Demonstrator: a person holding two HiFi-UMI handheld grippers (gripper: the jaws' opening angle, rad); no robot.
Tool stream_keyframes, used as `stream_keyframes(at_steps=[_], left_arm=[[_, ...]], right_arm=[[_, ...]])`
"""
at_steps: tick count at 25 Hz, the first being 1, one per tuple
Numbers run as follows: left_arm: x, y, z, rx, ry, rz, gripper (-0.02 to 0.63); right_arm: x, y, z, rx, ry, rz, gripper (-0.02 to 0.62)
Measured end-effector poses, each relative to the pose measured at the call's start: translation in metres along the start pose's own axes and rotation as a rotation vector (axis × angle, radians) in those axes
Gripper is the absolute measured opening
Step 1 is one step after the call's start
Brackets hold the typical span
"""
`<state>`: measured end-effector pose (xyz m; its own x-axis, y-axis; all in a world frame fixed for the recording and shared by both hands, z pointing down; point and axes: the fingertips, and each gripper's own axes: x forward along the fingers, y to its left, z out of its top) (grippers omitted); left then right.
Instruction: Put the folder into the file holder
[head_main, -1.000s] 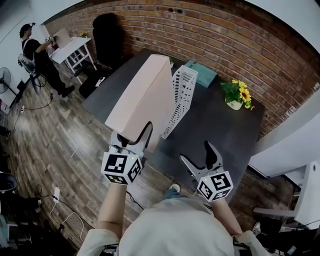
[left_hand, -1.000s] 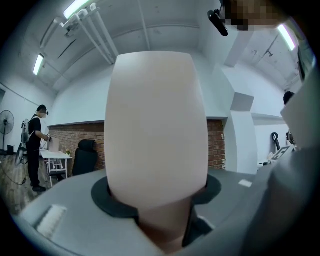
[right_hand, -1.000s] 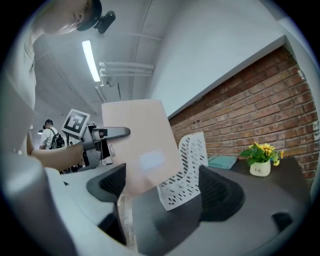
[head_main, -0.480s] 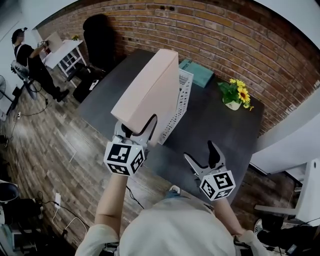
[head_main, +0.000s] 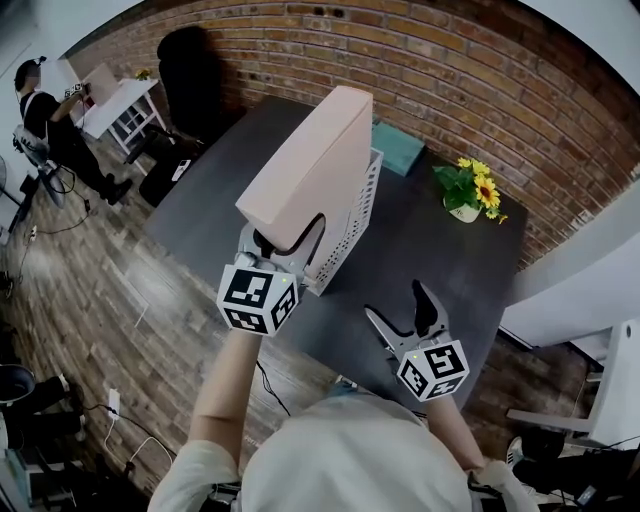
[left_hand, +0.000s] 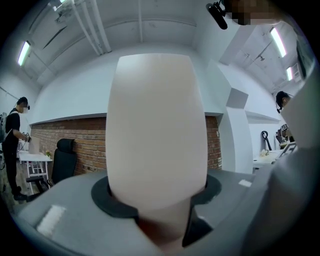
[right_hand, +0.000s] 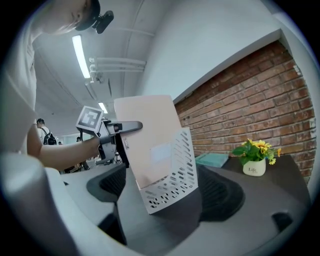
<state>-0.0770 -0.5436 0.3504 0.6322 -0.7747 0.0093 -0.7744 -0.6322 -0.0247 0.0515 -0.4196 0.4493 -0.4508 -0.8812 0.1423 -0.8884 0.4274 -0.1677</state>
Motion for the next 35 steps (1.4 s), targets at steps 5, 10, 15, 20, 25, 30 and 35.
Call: stream_keyframes(at_steps=[5,10,15,20,25,30,35], left_arm=[[0.015,-0.001,-0.008,-0.005,0.009,-0.002,0.270],[0.022,-0.001,-0.034,-0.010,0.048,0.000,0.270],[0.026,-0.004,-0.065,-0.001,0.072,0.005,0.270],[0.031,-0.005,-0.091,-0.001,0.106,0.018,0.270],[0.033,-0.005,-0.115,-0.041,0.134,0.010,0.270],[0.035,-0.006,-0.131,-0.043,0.153,0.010,0.275],[0.036,-0.005,-0.131,-0.042,0.157,0.002,0.295]], right_arm=[[0.000,-0.009,-0.004,0.004,0.014,-0.007,0.428],[0.002,-0.016,-0.007,0.014,0.023,-0.007,0.429],[0.007,-0.020,-0.008,0.014,0.024,0.004,0.428],[0.011,-0.022,-0.011,0.022,0.031,0.011,0.429],[0.011,-0.023,-0.016,0.034,0.040,0.008,0.428],[0.011,-0.025,-0.018,0.038,0.044,0.007,0.428],[0.011,-0.021,-0.015,0.037,0.035,0.007,0.428]])
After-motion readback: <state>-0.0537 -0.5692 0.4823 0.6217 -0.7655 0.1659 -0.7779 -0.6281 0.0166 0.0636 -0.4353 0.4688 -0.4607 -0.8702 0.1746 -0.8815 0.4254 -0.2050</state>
